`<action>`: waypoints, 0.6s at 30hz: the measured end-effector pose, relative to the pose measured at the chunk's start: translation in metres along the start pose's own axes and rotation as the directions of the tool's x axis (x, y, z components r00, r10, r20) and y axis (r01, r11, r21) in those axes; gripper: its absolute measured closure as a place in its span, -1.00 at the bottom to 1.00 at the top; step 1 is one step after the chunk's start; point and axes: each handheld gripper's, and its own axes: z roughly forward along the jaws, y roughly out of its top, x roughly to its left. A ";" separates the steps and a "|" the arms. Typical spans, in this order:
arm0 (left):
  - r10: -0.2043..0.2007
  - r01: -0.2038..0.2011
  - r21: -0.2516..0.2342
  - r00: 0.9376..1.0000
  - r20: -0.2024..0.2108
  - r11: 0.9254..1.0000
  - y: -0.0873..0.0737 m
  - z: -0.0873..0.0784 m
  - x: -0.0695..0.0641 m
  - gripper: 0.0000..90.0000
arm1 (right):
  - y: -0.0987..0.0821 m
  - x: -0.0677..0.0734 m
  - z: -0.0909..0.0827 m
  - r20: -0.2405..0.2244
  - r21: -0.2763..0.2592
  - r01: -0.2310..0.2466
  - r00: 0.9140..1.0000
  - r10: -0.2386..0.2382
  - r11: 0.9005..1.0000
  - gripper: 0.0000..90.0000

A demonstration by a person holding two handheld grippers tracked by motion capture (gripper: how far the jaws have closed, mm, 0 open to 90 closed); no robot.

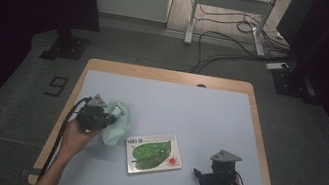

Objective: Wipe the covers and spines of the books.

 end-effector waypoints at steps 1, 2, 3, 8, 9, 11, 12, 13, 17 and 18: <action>-0.008 0.008 0.000 1.000 -0.009 1.000 -0.003 0.000 0.003 0.74 | 0.000 0.000 0.000 0.000 0.000 0.000 1.000 0.000 1.000 -1.00; -0.015 0.015 0.003 1.000 -0.013 1.000 -0.005 -0.001 0.006 0.74 | 0.000 0.000 0.000 0.000 0.000 0.000 1.000 0.000 1.000 -1.00; -0.022 0.022 0.003 1.000 -0.018 1.000 -0.008 0.000 0.008 0.74 | 0.000 0.000 0.000 0.000 0.000 0.000 1.000 0.000 1.000 -1.00; -0.051 0.052 0.021 0.998 -0.039 0.998 -0.021 0.006 0.017 0.73 | 0.000 0.000 0.000 0.000 0.000 0.000 1.000 0.000 1.000 -1.00; -0.057 0.058 0.024 0.997 -0.044 0.998 -0.023 0.008 0.019 0.73 | 0.000 0.000 0.000 0.000 0.000 0.000 1.000 0.000 1.000 -1.00; -0.066 0.068 0.030 0.997 -0.049 0.997 -0.027 0.011 0.022 0.72 | 0.000 0.000 0.000 0.000 0.000 0.000 1.000 0.000 1.000 -1.00; -0.073 0.074 0.032 0.996 -0.050 0.997 -0.029 0.012 0.023 0.72 | 0.000 0.000 0.000 0.000 0.000 0.000 1.000 0.000 1.000 -1.00; -0.076 0.078 0.035 0.996 -0.052 0.996 -0.031 0.014 0.024 0.72 | 0.000 0.000 0.000 0.000 0.000 0.000 1.000 0.000 1.000 -1.00; -0.085 0.088 0.052 0.995 -0.054 0.995 -0.038 0.022 0.026 0.70 | 0.000 0.000 0.000 0.000 0.000 0.000 1.000 0.000 1.000 -1.00; -0.085 0.088 0.056 0.995 -0.054 0.995 -0.040 0.023 0.026 0.69 | 0.000 0.000 0.000 0.000 0.000 0.000 1.000 0.000 1.000 -1.00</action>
